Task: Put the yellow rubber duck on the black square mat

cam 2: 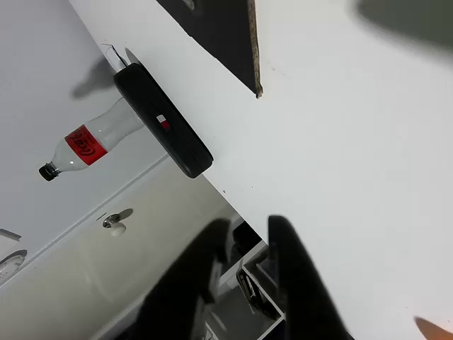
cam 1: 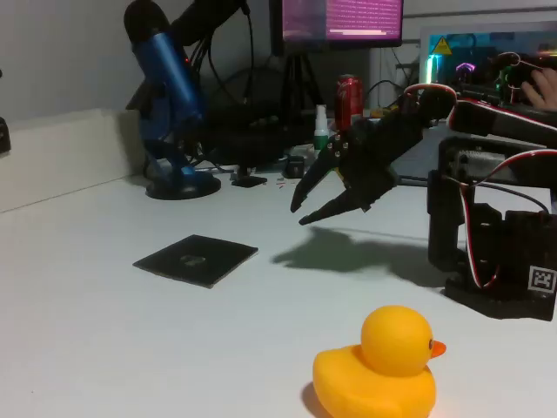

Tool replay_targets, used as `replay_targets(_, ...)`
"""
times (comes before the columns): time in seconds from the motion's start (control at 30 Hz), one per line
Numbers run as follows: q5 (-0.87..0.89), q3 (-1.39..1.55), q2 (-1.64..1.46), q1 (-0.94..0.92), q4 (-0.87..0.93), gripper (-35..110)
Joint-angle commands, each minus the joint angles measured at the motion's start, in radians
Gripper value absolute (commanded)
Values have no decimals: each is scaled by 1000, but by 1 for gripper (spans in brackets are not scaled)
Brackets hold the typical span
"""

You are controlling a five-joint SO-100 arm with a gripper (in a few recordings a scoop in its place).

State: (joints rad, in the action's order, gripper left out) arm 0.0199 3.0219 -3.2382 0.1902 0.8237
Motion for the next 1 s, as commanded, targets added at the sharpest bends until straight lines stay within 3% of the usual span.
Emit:
replay_targets(0.0,11,12,-20,40,-3,6)
replay_targets(0.97,11,-103,78,40,-14,6)
